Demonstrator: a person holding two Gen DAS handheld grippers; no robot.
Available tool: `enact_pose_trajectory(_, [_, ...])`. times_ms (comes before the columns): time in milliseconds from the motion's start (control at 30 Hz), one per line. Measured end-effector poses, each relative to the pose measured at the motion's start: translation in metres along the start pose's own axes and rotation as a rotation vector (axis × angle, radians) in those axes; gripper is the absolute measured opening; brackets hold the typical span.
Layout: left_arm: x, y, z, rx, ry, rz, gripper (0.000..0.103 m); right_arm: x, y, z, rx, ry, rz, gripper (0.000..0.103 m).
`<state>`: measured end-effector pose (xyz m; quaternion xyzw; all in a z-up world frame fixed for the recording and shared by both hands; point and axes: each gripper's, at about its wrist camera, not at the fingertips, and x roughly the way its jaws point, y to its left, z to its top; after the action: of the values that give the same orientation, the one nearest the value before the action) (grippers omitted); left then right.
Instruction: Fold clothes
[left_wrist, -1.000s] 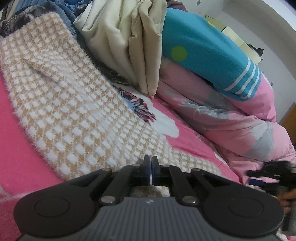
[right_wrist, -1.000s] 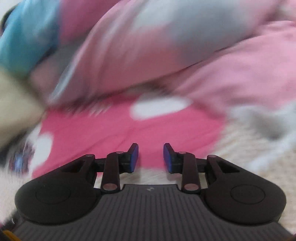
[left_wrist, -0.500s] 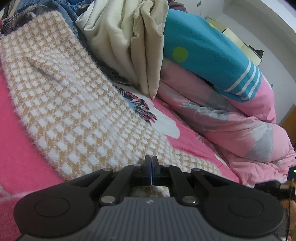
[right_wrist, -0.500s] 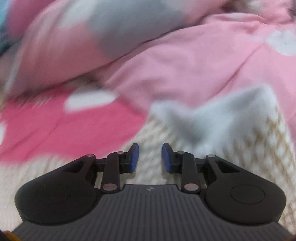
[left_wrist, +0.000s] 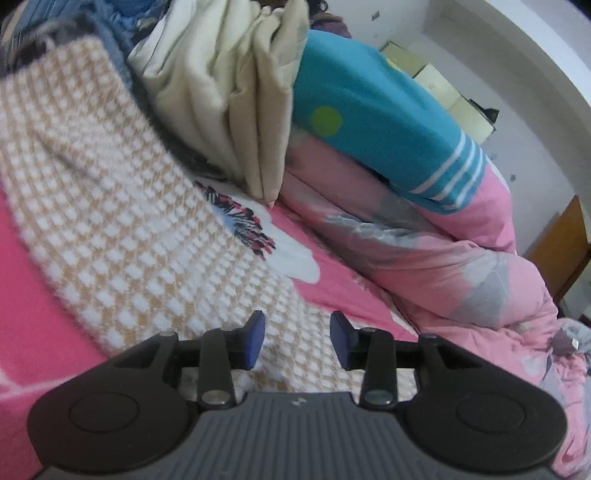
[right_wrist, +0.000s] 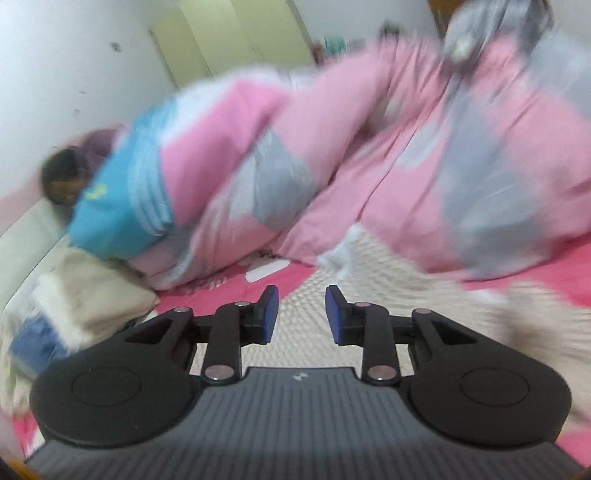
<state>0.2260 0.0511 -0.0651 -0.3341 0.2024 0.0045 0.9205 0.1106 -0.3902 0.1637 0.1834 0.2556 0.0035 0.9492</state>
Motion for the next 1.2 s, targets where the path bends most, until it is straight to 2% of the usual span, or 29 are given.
enact_pose_trajectory(67, [-0.017, -0.008, 0.004, 0.012, 0.041, -0.021, 0.039, -0.085, 0.001, -0.010, -0.025, -0.071, -0.024, 0.032])
enact_pose_trajectory(167, [-0.052, -0.020, 0.006, 0.070, 0.132, -0.105, 0.044, -0.191, -0.005, -0.037, -0.026, -0.150, -0.064, 0.041])
enact_pose_trajectory(267, [-0.091, -0.027, 0.001, 0.174, 0.245, -0.180, 0.048, -0.243, -0.022, -0.081, 0.038, -0.142, -0.066, 0.045])
enact_pose_trajectory(300, [-0.104, -0.026, -0.004, 0.211, 0.286, -0.204, 0.050, -0.246, -0.028, -0.101, 0.073, -0.125, -0.057, 0.047])
enact_pose_trajectory(367, [-0.129, -0.023, -0.013, 0.286, 0.368, -0.244, 0.050, -0.240, -0.037, -0.145, 0.139, -0.079, -0.032, 0.048])
enact_pose_trajectory(467, [-0.160, -0.010, -0.033, 0.371, 0.471, -0.250, 0.050, -0.210, -0.031, -0.213, 0.130, 0.009, 0.004, 0.048])
enact_pose_trajectory(633, [-0.204, 0.005, -0.066, 0.459, 0.570, -0.275, 0.050, -0.152, 0.029, -0.290, -0.207, 0.134, 0.093, 0.047])
enact_pose_trajectory(733, [-0.218, 0.013, -0.084, 0.464, 0.608, -0.284, 0.050, -0.131, 0.048, -0.306, -0.340, 0.164, 0.124, 0.047])
enact_pose_trajectory(833, [-0.227, 0.019, -0.091, 0.455, 0.608, -0.293, 0.049, -0.109, 0.066, -0.321, -0.473, 0.194, 0.154, 0.045])
enact_pose_trajectory(867, [-0.229, 0.020, -0.092, 0.457, 0.606, -0.298, 0.049, -0.104, 0.069, -0.324, -0.495, 0.204, 0.162, 0.039])
enact_pose_trajectory(900, [-0.231, 0.020, -0.092, 0.459, 0.606, -0.305, 0.049, -0.100, 0.067, -0.324, -0.482, 0.218, 0.169, 0.026])
enact_pose_trajectory(1000, [-0.232, 0.024, -0.090, 0.445, 0.614, -0.330, 0.049, -0.095, 0.061, -0.324, -0.439, 0.237, 0.177, 0.005])
enact_pose_trajectory(1100, [-0.232, 0.027, -0.089, 0.408, 0.629, -0.346, 0.049, -0.097, 0.059, -0.324, -0.415, 0.228, 0.182, 0.006])
enact_pose_trajectory(1167, [-0.231, 0.029, -0.090, 0.391, 0.634, -0.352, 0.049, -0.099, 0.058, -0.324, -0.399, 0.222, 0.186, 0.008])
enact_pose_trajectory(1200, [-0.231, 0.030, -0.090, 0.386, 0.636, -0.357, 0.049, -0.099, 0.057, -0.324, -0.391, 0.219, 0.187, 0.013])
